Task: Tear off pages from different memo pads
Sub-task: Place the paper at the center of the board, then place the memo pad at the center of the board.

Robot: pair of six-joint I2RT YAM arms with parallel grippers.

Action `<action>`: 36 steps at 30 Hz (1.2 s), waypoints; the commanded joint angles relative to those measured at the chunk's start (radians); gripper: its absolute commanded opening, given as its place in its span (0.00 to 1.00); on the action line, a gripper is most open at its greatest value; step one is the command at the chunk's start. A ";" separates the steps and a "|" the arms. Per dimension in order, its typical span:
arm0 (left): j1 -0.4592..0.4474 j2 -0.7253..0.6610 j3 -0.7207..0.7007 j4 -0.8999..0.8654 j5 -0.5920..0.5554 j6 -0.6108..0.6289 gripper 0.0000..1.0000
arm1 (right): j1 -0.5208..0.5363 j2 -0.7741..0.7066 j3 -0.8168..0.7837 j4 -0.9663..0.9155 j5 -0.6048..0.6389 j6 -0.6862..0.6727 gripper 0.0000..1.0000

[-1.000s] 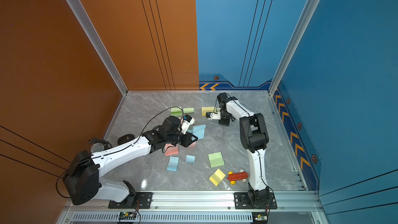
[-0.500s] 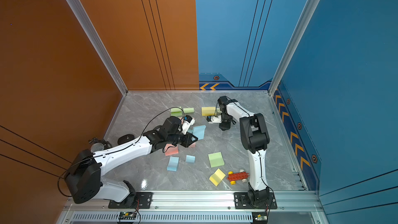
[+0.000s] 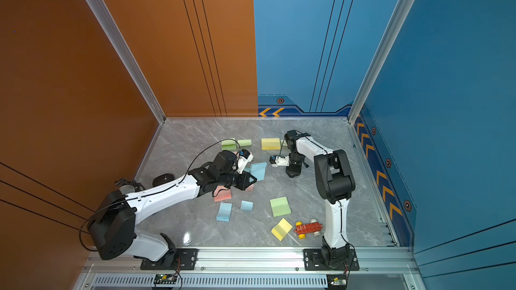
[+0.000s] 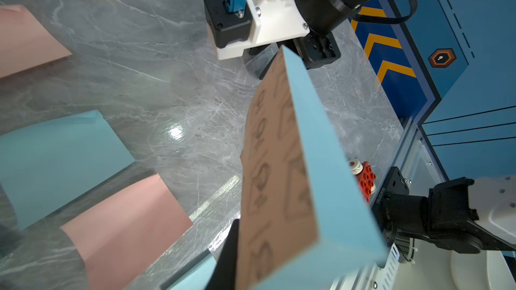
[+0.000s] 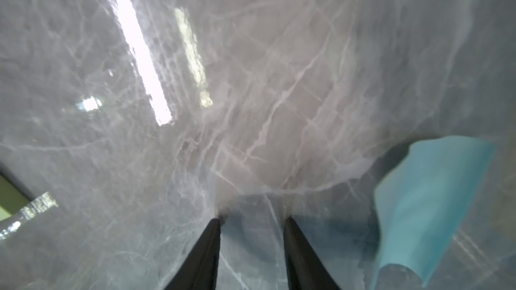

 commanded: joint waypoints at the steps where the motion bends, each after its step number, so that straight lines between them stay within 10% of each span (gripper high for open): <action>1: 0.018 0.041 0.047 0.001 -0.020 -0.009 0.00 | -0.012 -0.137 -0.012 -0.012 -0.059 0.082 0.43; 7: 0.046 0.221 0.181 0.001 0.031 -0.045 0.00 | -0.027 -0.426 -0.114 0.135 -0.070 0.273 0.66; 8: 0.048 0.261 0.212 -0.001 0.036 -0.049 0.00 | -0.027 -0.479 -0.130 0.165 -0.057 0.333 0.97; 9: 0.051 0.301 0.244 -0.002 0.040 -0.055 0.00 | -0.025 -0.531 -0.148 0.193 -0.036 0.395 1.00; 20: 0.080 0.645 0.570 -0.063 0.112 -0.138 0.00 | -0.062 -1.106 -0.376 0.331 0.307 1.138 1.00; 36: 0.077 0.801 0.760 -0.257 0.037 -0.171 0.52 | -0.052 -1.290 -0.507 0.291 0.195 1.314 1.00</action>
